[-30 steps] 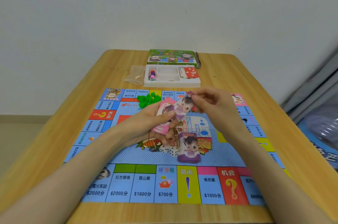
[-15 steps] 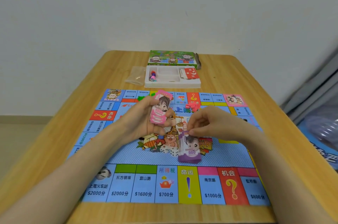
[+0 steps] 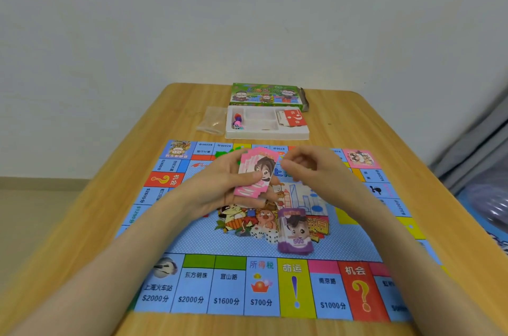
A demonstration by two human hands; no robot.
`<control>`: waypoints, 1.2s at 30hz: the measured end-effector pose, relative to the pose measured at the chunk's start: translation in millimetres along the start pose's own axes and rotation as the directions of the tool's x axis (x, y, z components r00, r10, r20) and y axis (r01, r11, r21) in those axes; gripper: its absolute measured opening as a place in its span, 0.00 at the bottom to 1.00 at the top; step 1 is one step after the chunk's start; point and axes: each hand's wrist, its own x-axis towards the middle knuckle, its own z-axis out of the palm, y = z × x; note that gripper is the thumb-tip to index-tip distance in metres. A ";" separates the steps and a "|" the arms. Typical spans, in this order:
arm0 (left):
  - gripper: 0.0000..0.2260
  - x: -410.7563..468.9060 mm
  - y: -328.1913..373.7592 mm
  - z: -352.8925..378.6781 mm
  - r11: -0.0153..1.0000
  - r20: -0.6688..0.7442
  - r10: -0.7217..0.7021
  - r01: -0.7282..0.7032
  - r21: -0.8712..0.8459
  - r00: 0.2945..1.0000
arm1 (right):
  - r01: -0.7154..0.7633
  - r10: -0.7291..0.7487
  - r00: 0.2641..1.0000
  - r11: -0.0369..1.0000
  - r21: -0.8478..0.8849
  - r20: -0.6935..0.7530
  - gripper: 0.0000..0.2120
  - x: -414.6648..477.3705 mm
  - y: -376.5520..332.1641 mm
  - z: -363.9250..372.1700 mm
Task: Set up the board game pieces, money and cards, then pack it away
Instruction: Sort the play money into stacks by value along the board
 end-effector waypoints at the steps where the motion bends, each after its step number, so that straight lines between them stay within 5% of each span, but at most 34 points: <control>1: 0.20 0.3 0.4 -1.1 1.000 -0.006 0.001 -0.001 0.007 1.000 | 0.002 -0.001 1.000 0.999 0.034 -0.021 0.04 2.0 -3.1 2.1; 10: 0.19 -4.8 11.9 -13.7 0.997 -0.039 -0.030 0.033 0.070 0.999 | 0.081 -0.066 0.983 0.993 0.083 -0.173 0.09 20.1 -30.2 35.7; 14: 0.14 -9.6 16.8 -23.5 0.980 0.004 -0.106 0.103 0.170 0.994 | 0.081 -0.070 0.990 0.993 0.085 -0.124 0.09 17.6 -26.4 43.0; 26: 0.17 -7.6 13.6 -27.4 0.977 0.021 -0.148 0.143 0.160 0.989 | 0.178 -0.216 0.949 0.969 -0.173 -0.229 0.11 16.8 -14.8 42.2; 29: 0.18 -8.3 15.5 -27.0 0.975 -0.014 -0.139 0.139 0.172 0.990 | 0.150 -0.130 0.954 0.987 0.058 -0.270 0.07 16.3 -19.4 31.2; 32: 0.16 -7.1 17.5 -30.1 0.984 -0.127 -0.097 0.115 0.137 0.987 | 0.071 -0.064 0.997 0.970 0.232 -0.037 0.06 11.2 -25.7 19.7; 36: 0.12 -6.6 20.8 -33.8 0.993 -0.230 -0.061 0.082 0.084 0.971 | 0.077 -0.072 0.925 0.997 0.003 0.372 0.05 6.7 -28.9 28.9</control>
